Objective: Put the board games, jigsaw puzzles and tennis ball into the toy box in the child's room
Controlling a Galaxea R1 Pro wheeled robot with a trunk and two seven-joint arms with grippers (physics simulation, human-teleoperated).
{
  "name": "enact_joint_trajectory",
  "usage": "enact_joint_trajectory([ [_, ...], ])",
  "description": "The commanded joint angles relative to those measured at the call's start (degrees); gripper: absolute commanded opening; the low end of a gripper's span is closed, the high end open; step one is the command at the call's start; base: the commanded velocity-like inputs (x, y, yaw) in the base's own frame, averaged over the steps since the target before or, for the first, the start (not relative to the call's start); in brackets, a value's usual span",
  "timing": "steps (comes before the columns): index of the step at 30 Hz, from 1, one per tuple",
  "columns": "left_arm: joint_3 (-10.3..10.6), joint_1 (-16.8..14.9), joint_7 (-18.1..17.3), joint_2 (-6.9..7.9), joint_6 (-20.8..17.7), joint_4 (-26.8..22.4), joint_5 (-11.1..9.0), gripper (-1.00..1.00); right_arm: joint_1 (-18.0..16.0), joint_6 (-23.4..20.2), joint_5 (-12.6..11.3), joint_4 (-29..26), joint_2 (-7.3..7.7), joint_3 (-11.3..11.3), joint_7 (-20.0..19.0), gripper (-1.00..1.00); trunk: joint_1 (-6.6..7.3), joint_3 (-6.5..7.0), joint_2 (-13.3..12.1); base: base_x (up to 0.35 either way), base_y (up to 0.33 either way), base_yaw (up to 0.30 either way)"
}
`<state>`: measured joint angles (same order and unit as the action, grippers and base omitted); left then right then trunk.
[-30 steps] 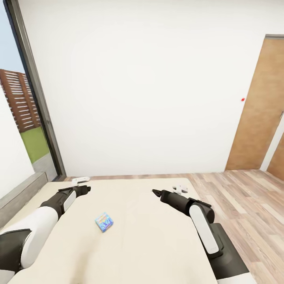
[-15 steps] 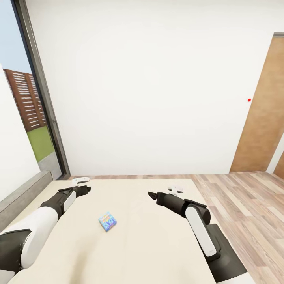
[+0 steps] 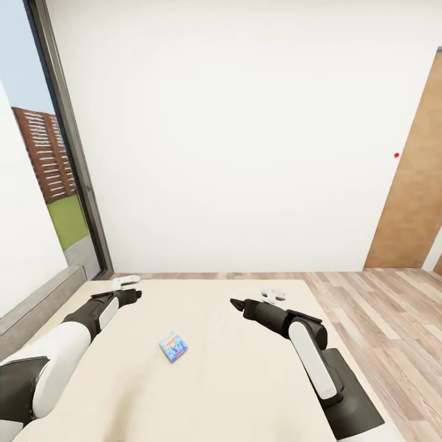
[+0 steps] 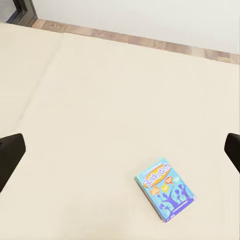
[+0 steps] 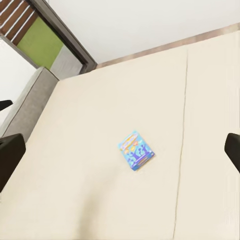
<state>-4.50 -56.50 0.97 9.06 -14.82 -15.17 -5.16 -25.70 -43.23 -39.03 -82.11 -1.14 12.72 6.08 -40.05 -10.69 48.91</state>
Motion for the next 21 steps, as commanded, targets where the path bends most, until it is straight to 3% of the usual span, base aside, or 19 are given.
enact_joint_trajectory([
  [1,-0.16,-0.01,0.1,0.0,-0.37,-0.12,-0.55,1.0,-0.06,-0.18,-0.61,-0.05,-0.01,0.03,0.6,1.0,-0.01,-0.15,0.07,0.001,0.201,0.139],
  [21,-0.16,-0.01,0.17,-0.01,-0.3,-0.12,-0.55,1.0,-0.06,-0.19,-0.61,0.02,0.08,-0.15,0.54,1.0,-0.01,-0.38,0.07,0.017,0.065,0.021],
])
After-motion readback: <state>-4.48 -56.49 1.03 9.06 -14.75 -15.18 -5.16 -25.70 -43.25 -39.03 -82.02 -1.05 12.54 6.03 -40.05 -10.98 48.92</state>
